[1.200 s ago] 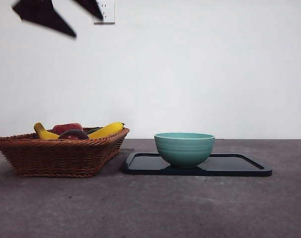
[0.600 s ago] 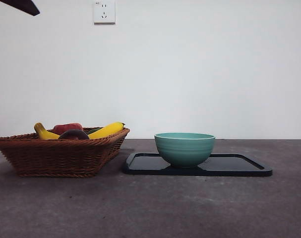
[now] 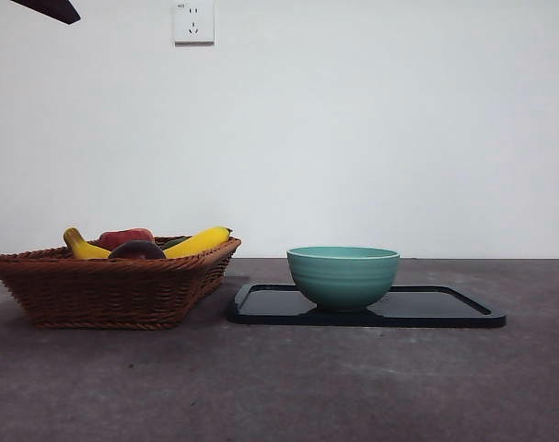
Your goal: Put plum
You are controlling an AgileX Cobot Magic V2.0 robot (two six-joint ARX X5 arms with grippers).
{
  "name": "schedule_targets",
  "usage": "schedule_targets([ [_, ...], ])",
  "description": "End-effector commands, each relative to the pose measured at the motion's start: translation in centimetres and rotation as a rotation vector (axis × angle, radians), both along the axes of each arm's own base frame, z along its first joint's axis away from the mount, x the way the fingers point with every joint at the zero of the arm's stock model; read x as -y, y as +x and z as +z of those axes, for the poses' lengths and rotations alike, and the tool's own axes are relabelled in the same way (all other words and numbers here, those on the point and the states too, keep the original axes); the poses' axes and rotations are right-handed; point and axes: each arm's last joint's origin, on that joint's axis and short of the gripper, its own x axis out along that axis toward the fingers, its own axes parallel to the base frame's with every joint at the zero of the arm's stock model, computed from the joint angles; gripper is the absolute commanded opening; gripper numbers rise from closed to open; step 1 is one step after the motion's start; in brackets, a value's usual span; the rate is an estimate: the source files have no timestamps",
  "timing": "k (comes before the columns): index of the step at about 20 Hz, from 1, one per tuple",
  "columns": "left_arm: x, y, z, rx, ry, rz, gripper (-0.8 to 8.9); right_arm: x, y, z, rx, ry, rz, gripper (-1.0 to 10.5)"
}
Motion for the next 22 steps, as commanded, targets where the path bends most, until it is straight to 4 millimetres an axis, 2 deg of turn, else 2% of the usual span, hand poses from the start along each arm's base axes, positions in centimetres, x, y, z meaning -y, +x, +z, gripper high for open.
schedule_targets([
  [1,0.2,0.2,0.5,0.029,-0.006,-0.021,4.05,-0.2,0.6,0.4,-0.026,0.064,-0.057,1.8],
  [3,0.2,0.2,0.5,0.031,-0.007,-0.021,4.05,-0.7,1.9,0.5,-0.057,0.095,-0.091,2.3],
  [7,0.2,0.2,0.5,0.034,-0.008,-0.022,4.05,-2.1,6.4,0.7,-0.126,0.049,-0.131,2.5],
  [13,0.3,0.3,0.6,0.049,-0.012,-0.023,4.05,-5.0,15.4,0.7,-0.189,-0.08,-0.136,2.5],
  [18,0.3,0.3,0.6,0.049,-0.013,-0.023,4.05,-7.1,22.0,-1.7,-0.262,-0.151,-0.124,2.5],
  [22,0.3,0.3,0.6,0.049,-0.013,-0.023,4.05,-8.0,25.0,-4.6,-0.301,-0.202,-0.13,2.5],
])
